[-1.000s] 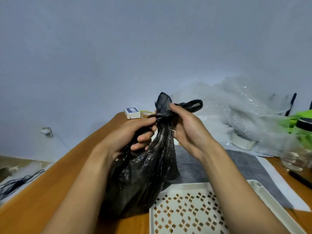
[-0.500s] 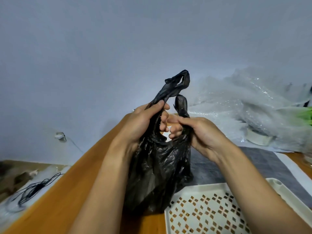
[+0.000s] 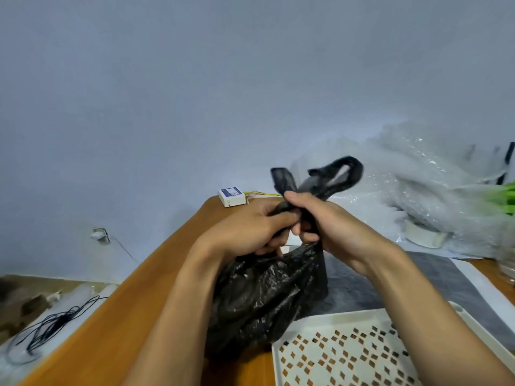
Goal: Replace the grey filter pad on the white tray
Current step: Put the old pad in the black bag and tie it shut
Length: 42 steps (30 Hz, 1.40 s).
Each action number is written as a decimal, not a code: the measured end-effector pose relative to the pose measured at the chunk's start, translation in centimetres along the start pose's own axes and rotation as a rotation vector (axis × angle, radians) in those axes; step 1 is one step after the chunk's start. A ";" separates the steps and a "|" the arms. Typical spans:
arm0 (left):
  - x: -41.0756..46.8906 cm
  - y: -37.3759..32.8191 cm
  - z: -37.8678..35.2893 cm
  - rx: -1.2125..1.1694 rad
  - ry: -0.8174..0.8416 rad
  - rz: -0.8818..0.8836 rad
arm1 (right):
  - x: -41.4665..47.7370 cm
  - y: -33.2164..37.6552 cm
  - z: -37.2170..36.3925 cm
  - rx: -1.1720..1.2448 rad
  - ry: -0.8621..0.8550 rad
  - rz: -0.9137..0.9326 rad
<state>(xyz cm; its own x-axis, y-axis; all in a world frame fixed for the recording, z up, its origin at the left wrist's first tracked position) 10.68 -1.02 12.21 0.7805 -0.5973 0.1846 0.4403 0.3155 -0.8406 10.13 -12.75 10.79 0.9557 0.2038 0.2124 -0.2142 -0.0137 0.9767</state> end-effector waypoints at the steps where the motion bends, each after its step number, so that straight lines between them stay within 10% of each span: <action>1: -0.1 -0.2 -0.3 0.041 0.019 0.008 | 0.0 -0.1 0.1 -0.037 -0.050 -0.006; 10: 0.1 1.1 1.0 -0.318 0.024 -0.015 | -0.4 0.6 -0.1 0.485 0.167 -0.001; 22: 0.3 2.0 2.3 -0.658 -0.121 0.173 | -0.8 1.9 1.0 -0.343 -0.148 0.213; 33: -0.3 0.3 3.2 -0.358 -0.284 0.023 | -0.9 2.0 1.6 -0.200 -0.283 0.215; 42: -0.9 0.1 6.2 -0.341 -0.749 -0.128 | -1.3 2.5 3.3 -0.173 -0.419 0.280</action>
<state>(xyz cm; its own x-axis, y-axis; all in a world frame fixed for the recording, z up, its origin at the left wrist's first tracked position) 12.80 4.10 15.07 0.8753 0.0736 0.4780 0.4812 -0.0345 -0.8759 9.03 -16.29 13.11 0.8485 -0.1931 0.4927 -0.4689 0.1571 0.8692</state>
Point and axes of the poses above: each hand's wrist, its own x-axis towards the middle knuckle, its own z-axis out of the back of the hand, y = z × x, the point moved 6 cm from there along x, towards the middle knuckle, and after that the axes turned 2 degrees about x, right-handed, at the moved point
